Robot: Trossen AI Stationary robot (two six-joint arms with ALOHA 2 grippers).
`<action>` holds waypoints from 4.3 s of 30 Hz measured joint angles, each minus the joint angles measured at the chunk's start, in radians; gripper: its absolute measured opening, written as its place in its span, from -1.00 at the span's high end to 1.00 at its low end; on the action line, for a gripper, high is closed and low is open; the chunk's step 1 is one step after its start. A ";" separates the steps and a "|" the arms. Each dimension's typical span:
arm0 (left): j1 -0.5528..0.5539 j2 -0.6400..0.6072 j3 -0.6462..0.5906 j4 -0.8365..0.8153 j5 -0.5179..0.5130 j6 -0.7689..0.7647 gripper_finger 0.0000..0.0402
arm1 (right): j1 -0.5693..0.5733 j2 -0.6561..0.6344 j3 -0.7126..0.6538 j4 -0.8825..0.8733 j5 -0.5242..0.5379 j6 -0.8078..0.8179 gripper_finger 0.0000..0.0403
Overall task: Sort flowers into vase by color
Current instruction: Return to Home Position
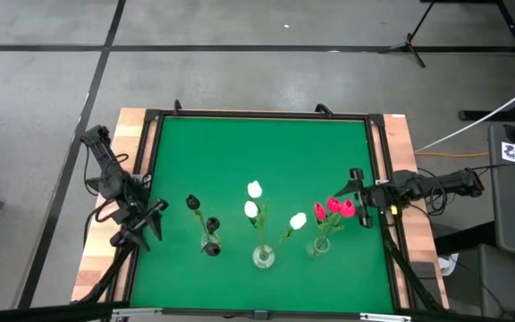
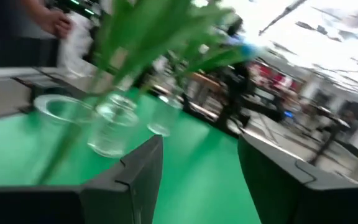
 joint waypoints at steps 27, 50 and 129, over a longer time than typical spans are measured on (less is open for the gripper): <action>0.169 0.014 0.000 -0.065 -0.352 -0.352 0.00 | -0.002 0.002 0.000 -0.024 0.143 -0.015 -0.04; 0.690 0.000 0.000 -0.070 0.269 -0.382 0.00 | -0.002 0.002 0.000 -0.022 0.143 -0.016 -0.04; 0.795 0.001 0.000 -0.092 0.217 -0.284 0.00 | -0.002 0.002 0.000 -0.015 0.170 0.002 -0.04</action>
